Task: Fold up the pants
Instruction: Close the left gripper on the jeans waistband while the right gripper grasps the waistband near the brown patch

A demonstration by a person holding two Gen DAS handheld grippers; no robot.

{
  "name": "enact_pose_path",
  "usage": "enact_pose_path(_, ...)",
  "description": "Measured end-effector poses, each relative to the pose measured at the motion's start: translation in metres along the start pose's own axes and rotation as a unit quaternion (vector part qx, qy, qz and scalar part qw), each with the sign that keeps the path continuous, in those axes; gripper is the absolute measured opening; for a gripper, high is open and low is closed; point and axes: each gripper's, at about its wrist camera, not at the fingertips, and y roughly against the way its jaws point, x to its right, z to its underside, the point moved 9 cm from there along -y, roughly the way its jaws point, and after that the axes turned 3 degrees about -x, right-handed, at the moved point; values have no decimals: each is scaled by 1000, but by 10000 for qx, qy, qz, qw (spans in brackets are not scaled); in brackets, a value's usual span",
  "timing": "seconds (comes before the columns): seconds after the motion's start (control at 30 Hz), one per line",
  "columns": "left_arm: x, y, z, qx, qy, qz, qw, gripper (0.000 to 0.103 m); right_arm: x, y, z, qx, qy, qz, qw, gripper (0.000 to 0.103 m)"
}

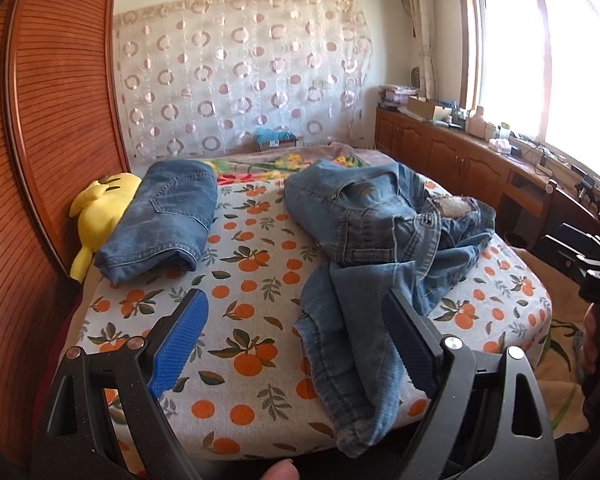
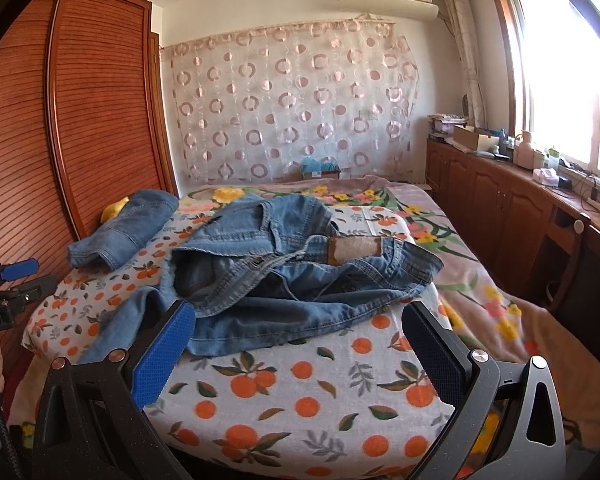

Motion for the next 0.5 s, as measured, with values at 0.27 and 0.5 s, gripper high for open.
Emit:
enact_pose_path(0.27,10,-38,-8,-198,-279,278,9990,89,27,-19,-5,-291,81,117,9995,96)
enact_pose_path(0.5,31,-67,-30,-239,-673,435,9965,84,38,-31,-22,-382,197,124,9990,83)
